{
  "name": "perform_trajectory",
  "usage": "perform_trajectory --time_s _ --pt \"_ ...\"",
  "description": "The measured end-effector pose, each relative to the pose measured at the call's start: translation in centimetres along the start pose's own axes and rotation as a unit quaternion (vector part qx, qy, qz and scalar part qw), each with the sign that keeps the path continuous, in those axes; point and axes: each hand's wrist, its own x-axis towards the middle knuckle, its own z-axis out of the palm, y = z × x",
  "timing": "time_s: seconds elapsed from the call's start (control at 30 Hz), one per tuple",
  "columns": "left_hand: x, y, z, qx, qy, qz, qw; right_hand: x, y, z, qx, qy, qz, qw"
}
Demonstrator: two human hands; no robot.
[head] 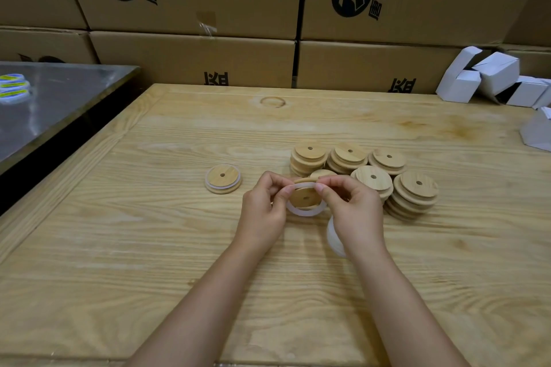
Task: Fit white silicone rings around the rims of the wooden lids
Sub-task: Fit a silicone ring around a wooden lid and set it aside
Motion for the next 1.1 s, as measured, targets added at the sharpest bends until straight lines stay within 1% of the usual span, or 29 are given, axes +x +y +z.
perform_trajectory --time_s 0.2,0.53,0.63,0.8,0.93,1.1 --pt "-0.1 0.3 0.1 0.005 0.011 0.002 1.000 0.1 0.1 0.0 -0.010 0.005 0.003 1.000" --pt "0.1 1.0 -0.4 -0.011 0.039 -0.042 0.998 0.3 0.4 -0.1 -0.017 -0.005 0.001 1.000" --pt "0.2 1.3 -0.4 -0.034 0.053 -0.066 0.996 0.5 0.4 -0.4 -0.019 0.000 -0.003 1.000" --pt "0.6 1.6 -0.5 -0.083 0.068 -0.096 0.990 0.2 0.4 -0.1 -0.025 -0.014 -0.021 0.999" --pt "0.7 1.7 -0.5 -0.124 0.082 -0.113 0.982 0.3 0.6 0.0 -0.012 0.003 -0.005 1.000" --pt "0.8 1.5 -0.4 -0.159 0.102 -0.140 0.972 0.3 0.5 0.2 0.025 0.005 0.013 1.000"
